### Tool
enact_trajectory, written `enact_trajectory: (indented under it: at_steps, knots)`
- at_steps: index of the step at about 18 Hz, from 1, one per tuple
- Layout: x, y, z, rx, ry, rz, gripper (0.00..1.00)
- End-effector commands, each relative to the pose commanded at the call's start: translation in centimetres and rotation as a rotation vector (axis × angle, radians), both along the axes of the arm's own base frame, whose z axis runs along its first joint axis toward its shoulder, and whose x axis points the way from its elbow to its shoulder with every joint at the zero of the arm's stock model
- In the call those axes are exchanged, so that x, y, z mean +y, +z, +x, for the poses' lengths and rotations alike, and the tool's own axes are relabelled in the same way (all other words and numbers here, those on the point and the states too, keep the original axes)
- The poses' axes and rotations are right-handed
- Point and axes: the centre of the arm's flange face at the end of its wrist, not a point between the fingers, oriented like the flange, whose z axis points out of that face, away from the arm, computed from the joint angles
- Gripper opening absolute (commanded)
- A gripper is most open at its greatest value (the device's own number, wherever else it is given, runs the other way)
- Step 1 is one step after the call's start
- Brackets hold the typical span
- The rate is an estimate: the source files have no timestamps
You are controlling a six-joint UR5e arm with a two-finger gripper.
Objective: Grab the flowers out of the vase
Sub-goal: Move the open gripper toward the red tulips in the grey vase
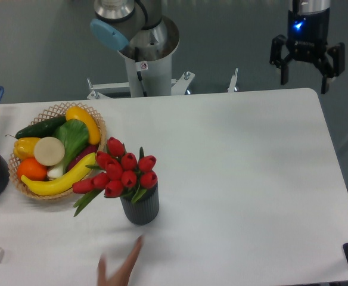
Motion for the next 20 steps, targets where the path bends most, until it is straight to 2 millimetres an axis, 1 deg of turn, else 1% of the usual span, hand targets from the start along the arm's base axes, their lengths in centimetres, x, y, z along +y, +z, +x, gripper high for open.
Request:
enact_trajectory:
  at_steps: [7,11,12,15,17,19,20]
  knots:
    - [0.4,0.0,0.2,0.0,-0.005,0.001,1.0]
    - [1.0,-1.1,0.5,-0.055,0.049,0.046,1.0]
    - [1.5,-1.4,0.9,-0.069,0.061,0.064,1.0]
    - [2.7,-1.9,1.2,-0.073,0.125,0.134,1.0]
    - [4.0,-2.1,1.6,-0.105,0.175,0.188,1.0]
    - [4.9,-3.1,1.6,-0.145,0.199,0.2,1.0]
    - [5.3,-3.8,2.0,-0.158,0.194,0.196,1.0]
